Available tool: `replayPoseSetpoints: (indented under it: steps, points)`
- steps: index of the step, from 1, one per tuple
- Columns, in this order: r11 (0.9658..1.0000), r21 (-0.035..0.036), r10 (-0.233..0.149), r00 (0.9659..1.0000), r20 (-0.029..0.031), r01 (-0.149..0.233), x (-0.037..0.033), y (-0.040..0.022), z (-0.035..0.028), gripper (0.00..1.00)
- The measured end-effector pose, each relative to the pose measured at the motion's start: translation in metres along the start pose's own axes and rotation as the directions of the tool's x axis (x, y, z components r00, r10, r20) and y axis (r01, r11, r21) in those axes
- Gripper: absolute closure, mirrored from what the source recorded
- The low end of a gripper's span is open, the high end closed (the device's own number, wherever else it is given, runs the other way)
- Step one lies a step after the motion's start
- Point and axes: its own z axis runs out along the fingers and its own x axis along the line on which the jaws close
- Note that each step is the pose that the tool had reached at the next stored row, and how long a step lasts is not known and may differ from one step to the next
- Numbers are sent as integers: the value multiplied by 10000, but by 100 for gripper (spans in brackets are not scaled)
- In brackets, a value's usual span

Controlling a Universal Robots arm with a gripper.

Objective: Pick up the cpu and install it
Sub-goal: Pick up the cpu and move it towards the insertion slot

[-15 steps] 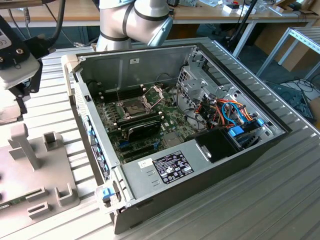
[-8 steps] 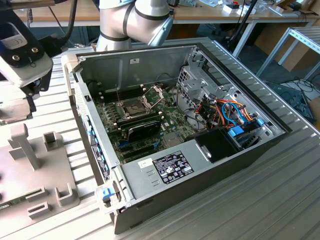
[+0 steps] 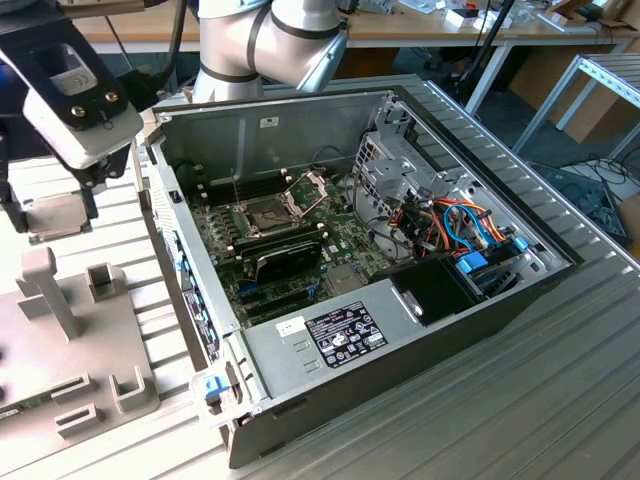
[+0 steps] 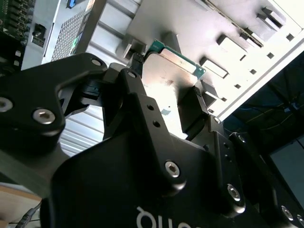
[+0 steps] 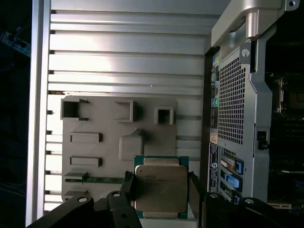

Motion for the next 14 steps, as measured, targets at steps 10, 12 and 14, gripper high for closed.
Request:
replayPoseSetpoints:
  steps: [10,12,14]
  points:
    - [10000,0,0,10000,0,0,-275,-9,-7,45]
    - [10000,0,-1,10000,1,1,-324,-11,-7,45]
    - [10000,0,0,10000,0,0,-372,-12,-9,45]
